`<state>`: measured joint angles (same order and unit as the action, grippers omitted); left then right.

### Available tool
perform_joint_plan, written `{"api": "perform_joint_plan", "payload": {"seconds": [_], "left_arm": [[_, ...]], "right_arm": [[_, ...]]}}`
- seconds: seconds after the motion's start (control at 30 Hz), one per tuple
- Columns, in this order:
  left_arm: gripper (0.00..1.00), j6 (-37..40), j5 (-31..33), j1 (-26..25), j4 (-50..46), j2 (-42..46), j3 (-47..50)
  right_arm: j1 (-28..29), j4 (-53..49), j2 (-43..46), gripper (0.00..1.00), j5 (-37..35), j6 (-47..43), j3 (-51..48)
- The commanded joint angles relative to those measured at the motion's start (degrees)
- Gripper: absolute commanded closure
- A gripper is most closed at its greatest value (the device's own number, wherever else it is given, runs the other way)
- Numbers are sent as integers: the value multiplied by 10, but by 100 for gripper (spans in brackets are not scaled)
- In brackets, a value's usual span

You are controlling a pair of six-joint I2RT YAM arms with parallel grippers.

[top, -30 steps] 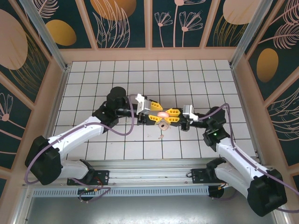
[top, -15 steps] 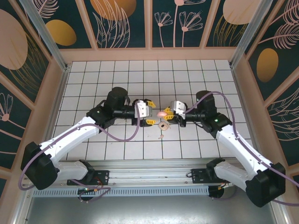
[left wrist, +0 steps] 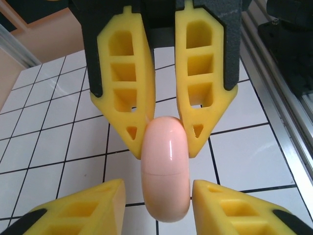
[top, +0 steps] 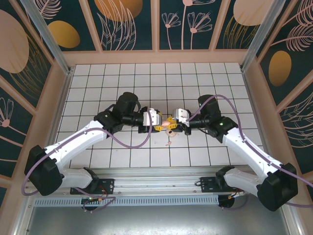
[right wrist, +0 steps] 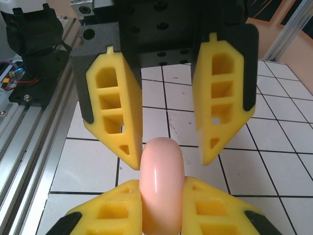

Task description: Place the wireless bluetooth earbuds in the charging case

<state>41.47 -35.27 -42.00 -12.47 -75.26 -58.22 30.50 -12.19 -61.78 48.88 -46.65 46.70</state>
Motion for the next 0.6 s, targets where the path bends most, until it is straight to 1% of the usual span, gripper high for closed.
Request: {"api": "perform_joint_plan", "payload": {"seconds": [0.0,0.17,0.37,0.4,0.43,0.5,0.57], "left_arm": [[63,14,-7,-4,-14,-2,-21],[73,11,-22,-4,-13,-5,-24],[80,1,-30,-4,0,-6,-22],[81,-1,-32,-4,3,-5,-20],[82,-4,-34,-4,7,-3,-19],[83,-10,-44,-4,19,-1,-14],[85,-14,-56,-4,26,1,-11]], "right_arm": [[5,28,-2,85,6,-6,17],[5,41,-1,85,6,-2,11],[5,52,10,85,1,7,-2],[5,60,16,83,2,13,-9],[5,71,24,78,2,22,-17],[3,101,40,65,7,47,-37],[-13,132,57,60,29,74,-61]]}}
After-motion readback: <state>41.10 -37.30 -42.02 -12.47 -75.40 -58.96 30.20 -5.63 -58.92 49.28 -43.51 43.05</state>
